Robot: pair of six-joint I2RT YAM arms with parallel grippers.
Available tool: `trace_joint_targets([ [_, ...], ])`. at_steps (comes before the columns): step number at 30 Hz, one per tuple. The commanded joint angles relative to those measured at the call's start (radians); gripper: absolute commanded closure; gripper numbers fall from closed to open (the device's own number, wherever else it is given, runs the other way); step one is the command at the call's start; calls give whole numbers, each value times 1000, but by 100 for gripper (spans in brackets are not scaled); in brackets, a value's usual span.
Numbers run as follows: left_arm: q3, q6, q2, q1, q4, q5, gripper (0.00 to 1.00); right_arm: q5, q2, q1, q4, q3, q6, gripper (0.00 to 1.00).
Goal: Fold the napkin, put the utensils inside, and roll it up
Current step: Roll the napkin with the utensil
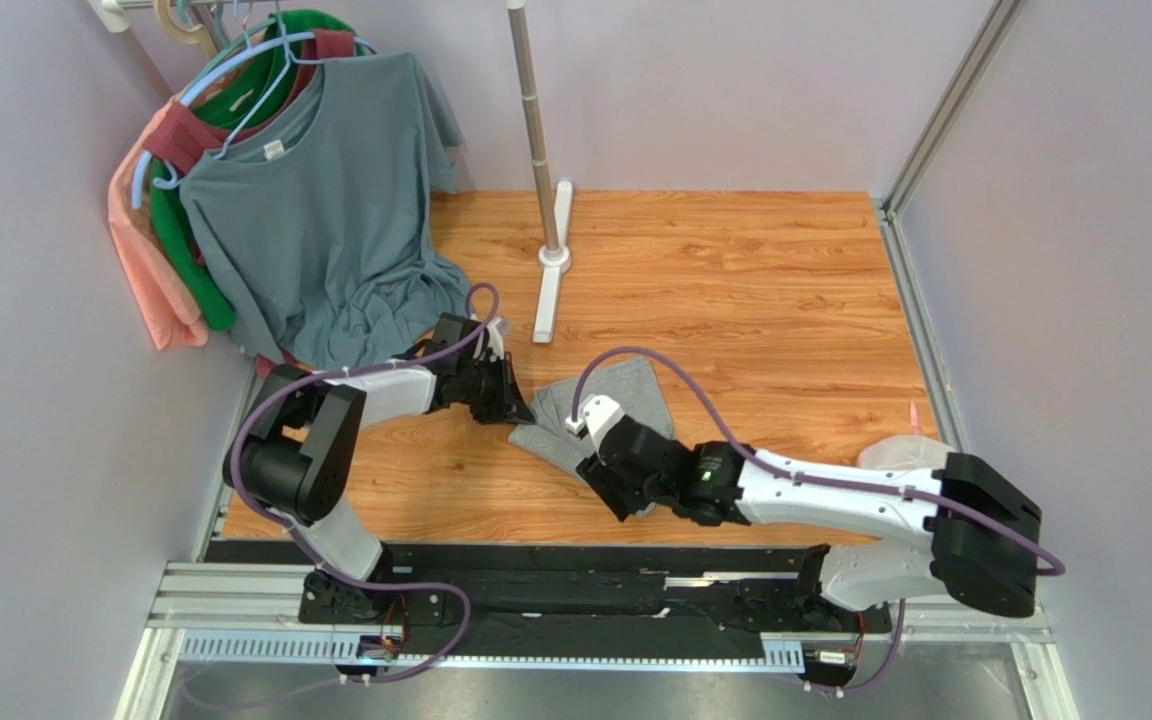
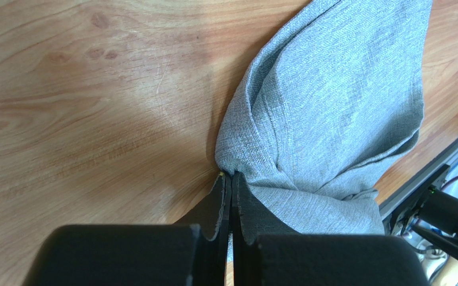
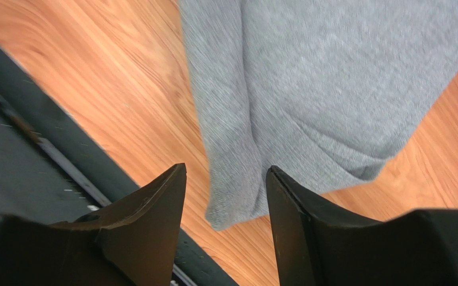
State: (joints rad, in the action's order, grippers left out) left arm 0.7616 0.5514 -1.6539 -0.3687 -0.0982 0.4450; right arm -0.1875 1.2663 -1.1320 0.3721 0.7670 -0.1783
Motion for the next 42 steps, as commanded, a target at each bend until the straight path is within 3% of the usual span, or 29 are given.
trace_joint_targets([
  [1, -16, -65, -69, -1, -104, -74, 100, -299, 65, -86, -50, -28, -1, 44],
  [5, -8, -70, -72, -1, -113, -75, 100, -355, 99, -135, -68, -28, 0, 42],
  [21, -5, -67, -60, -1, -121, -65, 100, -306, 269, -137, -117, -15, -10, 46],
  [26, -15, -70, -37, -1, -104, -52, 100, -235, 283, -94, -104, -23, -38, 73],
  [28, -22, -58, -11, -1, -100, -64, 92, -187, 274, -68, -105, -37, -41, 80],
  [29, -28, -53, 3, 1, -100, -74, 71, -125, 274, -55, -105, -40, -36, 81],
  [33, -59, -28, 103, -1, -109, -123, 40, 52, 277, 9, -130, -66, -39, 87],
  [34, -65, -28, 155, -1, -116, -158, 39, 75, 278, 29, -136, -70, -39, 88],
  [35, -68, -27, 183, -1, -127, -181, 31, 124, 283, 41, -142, -80, -39, 88],
  [39, -106, -19, 328, -1, -153, -282, 30, 275, 295, 100, -165, -97, -39, 89],
  [42, -183, -13, 436, 1, -73, -299, 29, 403, 312, 159, -185, -100, -44, 89],
])
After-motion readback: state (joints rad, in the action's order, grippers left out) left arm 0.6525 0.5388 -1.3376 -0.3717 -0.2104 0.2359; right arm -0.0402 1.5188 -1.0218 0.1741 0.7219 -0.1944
